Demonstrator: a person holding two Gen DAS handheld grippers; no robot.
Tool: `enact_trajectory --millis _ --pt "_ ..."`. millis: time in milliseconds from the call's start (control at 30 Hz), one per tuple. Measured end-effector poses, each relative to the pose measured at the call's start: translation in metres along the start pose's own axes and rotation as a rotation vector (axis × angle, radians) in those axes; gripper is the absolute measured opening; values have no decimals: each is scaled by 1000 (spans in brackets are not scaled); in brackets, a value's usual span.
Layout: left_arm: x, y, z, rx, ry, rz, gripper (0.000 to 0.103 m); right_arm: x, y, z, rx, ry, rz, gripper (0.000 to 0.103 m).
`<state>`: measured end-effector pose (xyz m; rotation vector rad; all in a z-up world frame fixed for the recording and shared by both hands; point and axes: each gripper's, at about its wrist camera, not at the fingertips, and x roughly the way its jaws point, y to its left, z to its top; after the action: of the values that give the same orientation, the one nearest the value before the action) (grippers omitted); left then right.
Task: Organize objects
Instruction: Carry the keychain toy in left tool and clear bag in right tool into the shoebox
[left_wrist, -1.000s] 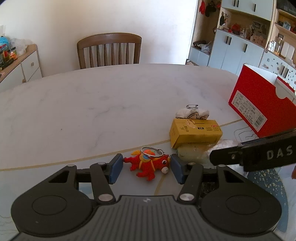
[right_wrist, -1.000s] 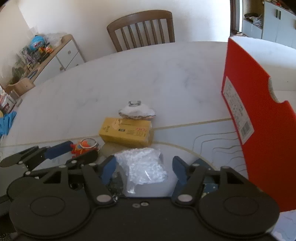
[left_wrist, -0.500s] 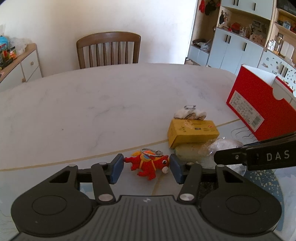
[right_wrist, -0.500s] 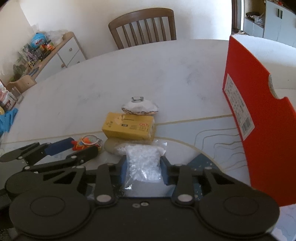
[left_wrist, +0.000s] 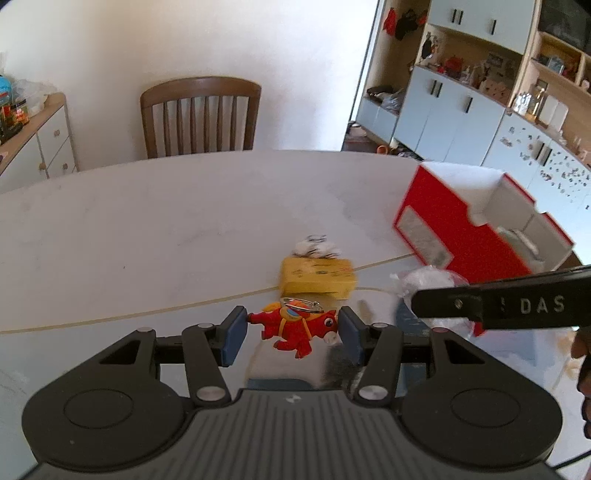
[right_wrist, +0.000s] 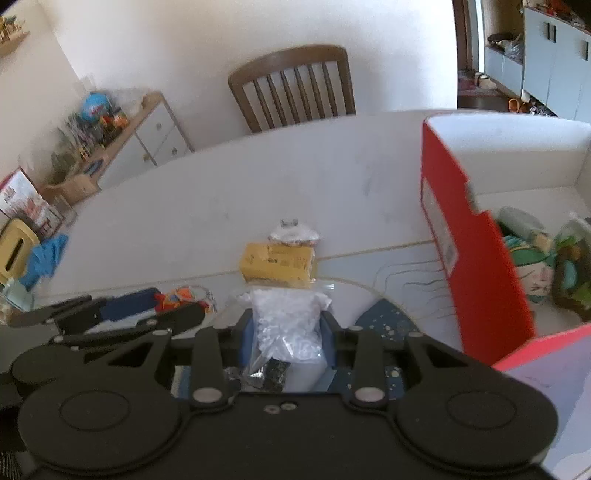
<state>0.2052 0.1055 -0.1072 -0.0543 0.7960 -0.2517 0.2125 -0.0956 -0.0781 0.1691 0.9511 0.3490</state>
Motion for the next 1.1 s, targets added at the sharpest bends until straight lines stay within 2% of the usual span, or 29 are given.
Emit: enact_trajectory --millis 467,500,567,667,833,1100 --pt "-70 -68 25 58 -52 -17 53 -88 -19 0 -36 -95 53 34" --pt "-73 -73 27 61 -56 -22 47 -94 -22 -1 -36 -100 55 34" --pt "-78 -86 32 73 -64 -37 43 -104 -31 -2 -34 -110 59 34" --pt "-77 -105 37 95 -74 -50 41 -117 -44 -2 -31 -127 57 34" --pt "-59 -127 35 96 -45 -66 38 -130 -76 -2 -17 -135 43 34" --pt "-38 -136 10 67 8 -92 39 -141 -121 0 -9 -124 19 34"
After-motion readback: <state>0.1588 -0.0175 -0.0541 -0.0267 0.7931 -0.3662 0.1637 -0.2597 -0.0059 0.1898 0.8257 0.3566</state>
